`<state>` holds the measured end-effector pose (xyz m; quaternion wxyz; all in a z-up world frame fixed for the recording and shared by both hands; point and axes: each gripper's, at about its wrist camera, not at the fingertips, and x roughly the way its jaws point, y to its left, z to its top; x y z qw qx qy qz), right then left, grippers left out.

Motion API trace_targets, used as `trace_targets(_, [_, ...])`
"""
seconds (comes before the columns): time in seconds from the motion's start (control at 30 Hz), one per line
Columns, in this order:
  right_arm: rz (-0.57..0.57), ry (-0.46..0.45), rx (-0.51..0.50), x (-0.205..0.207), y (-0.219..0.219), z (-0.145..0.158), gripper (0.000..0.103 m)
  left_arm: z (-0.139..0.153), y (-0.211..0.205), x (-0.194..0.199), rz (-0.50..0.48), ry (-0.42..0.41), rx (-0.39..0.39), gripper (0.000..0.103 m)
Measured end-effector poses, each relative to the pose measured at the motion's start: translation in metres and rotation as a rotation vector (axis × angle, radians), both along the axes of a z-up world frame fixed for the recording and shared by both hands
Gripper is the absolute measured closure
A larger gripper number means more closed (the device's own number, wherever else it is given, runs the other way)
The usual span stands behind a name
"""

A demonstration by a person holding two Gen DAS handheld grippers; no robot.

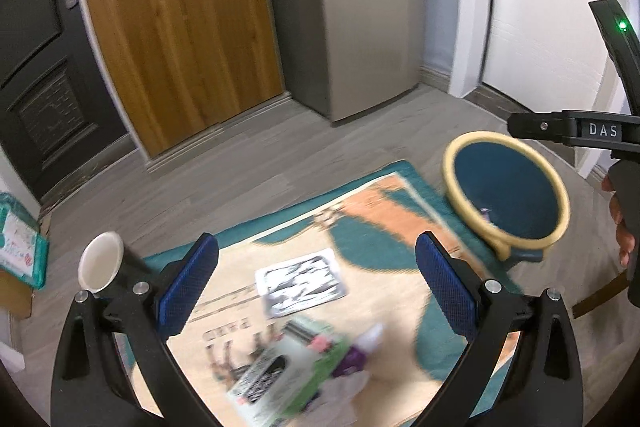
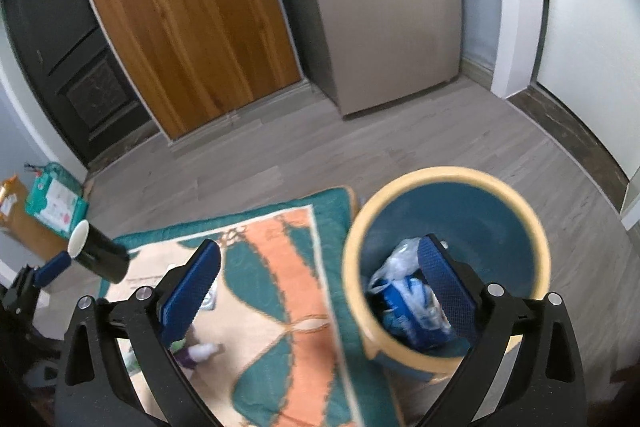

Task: Collect trash
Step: 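Move both tools back over the mat toward the medicine box and blister pack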

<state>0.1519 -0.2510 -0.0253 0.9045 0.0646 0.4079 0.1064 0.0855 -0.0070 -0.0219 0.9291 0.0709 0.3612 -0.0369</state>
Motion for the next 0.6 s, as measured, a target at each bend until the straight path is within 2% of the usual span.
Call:
trace_targets(0.2, [0.014, 0.019, 0.033, -0.003, 0.038, -0.007, 0.005, -0.005, 0.044, -0.011, 0.077, 0.015, 0.023, 0.006])
trace_targets(0.33, [-0.019, 0.071, 0.122, -0.003, 0.056, -0.019, 0.005, -0.005, 0.065, -0.019, 0.112, 0.018, 0.017, 0.006])
trace_targets(0.43, [-0.039, 0.12, 0.149, -0.002, 0.069, -0.03, 0.005, -0.013, 0.073, -0.024, 0.122, 0.033, 0.031, 0.006])
trace_targets(0.6, [-0.019, 0.164, 0.127, -0.003, 0.089, -0.042, 0.005, -0.03, 0.091, -0.027, 0.143, 0.079, 0.06, 0.006])
